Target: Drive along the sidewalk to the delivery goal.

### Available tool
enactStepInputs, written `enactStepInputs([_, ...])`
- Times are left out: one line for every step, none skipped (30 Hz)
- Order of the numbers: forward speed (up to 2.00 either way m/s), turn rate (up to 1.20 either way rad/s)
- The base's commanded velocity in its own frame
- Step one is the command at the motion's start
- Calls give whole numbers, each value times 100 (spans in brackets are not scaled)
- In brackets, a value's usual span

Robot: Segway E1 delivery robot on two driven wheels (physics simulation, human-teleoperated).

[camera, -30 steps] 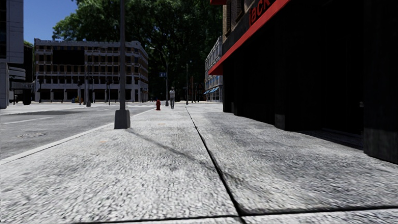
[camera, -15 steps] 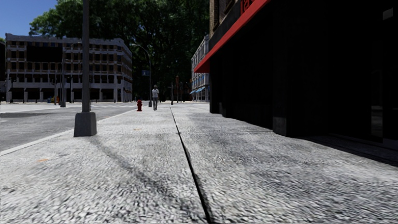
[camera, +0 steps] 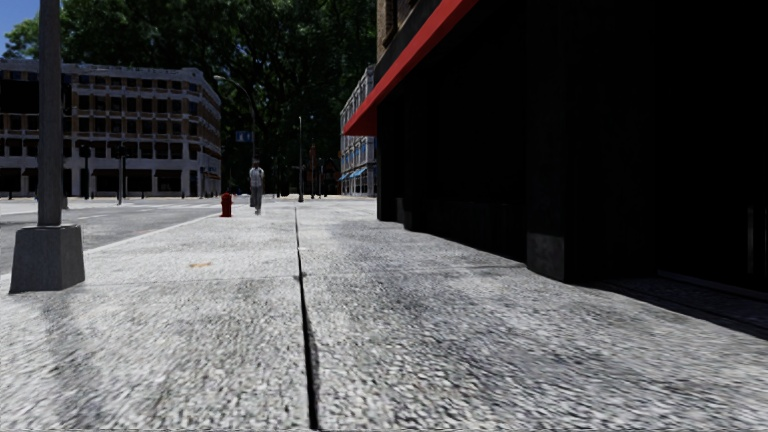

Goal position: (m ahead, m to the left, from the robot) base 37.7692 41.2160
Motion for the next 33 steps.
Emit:
enactStepInputs([200,0])
enactStepInputs([200,0])
enactStepInputs([200,0])
enactStepInputs([200,0])
enactStepInputs([200,0])
enactStepInputs([200,0])
enactStepInputs([200,0])
enactStepInputs([200,0])
enactStepInputs([200,0])
enactStepInputs([200,0])
enactStepInputs([200,0])
enactStepInputs([200,0])
enactStepInputs([200,0])
enactStepInputs([200,0])
enactStepInputs([200,0])
enactStepInputs([200,0])
enactStepInputs([200,0])
enactStepInputs([200,0])
enactStepInputs([200,0])
enactStepInputs([200,0])
enactStepInputs([200,0])
enactStepInputs([200,0])
enactStepInputs([200,0])
enactStepInputs([200,0])
enactStepInputs([200,0])
enactStepInputs([200,0])
enactStepInputs([200,0])
enactStepInputs([200,0])
enactStepInputs([200,0])
enactStepInputs([200,0])
enactStepInputs([200,6])
enactStepInputs([200,13])
enactStepInputs([200,17])
